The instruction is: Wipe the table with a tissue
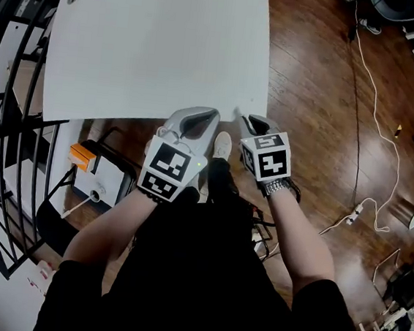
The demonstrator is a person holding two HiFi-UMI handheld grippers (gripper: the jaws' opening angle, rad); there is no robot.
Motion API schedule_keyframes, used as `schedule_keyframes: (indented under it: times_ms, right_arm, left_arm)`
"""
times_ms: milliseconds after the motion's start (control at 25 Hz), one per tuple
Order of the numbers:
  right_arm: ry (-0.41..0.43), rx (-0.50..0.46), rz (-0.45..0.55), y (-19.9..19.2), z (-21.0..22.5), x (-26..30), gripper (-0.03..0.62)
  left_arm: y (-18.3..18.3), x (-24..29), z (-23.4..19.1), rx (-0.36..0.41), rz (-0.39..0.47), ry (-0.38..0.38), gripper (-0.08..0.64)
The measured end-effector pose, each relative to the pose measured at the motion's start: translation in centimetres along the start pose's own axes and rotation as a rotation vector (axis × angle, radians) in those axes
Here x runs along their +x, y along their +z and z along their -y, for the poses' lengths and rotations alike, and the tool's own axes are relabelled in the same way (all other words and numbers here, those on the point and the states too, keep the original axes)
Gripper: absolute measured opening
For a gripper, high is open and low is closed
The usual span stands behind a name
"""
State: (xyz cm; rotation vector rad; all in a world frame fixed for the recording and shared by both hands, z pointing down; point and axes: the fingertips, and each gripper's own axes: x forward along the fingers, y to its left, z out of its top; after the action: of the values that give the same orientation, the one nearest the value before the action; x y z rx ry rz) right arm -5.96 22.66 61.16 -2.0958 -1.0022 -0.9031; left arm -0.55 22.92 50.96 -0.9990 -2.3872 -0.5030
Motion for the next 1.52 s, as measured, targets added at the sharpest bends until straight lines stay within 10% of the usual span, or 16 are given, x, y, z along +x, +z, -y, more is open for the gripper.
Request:
schedule_keyframes:
  times_ms: [1520]
  right_arm:
    - [-0.02, 0.03, -0.02, 2.8, 5.2, 2.2, 0.015]
  left_arm:
    - [1.4, 4.1, -3.4, -0.033, -0.03, 0.019, 0.015]
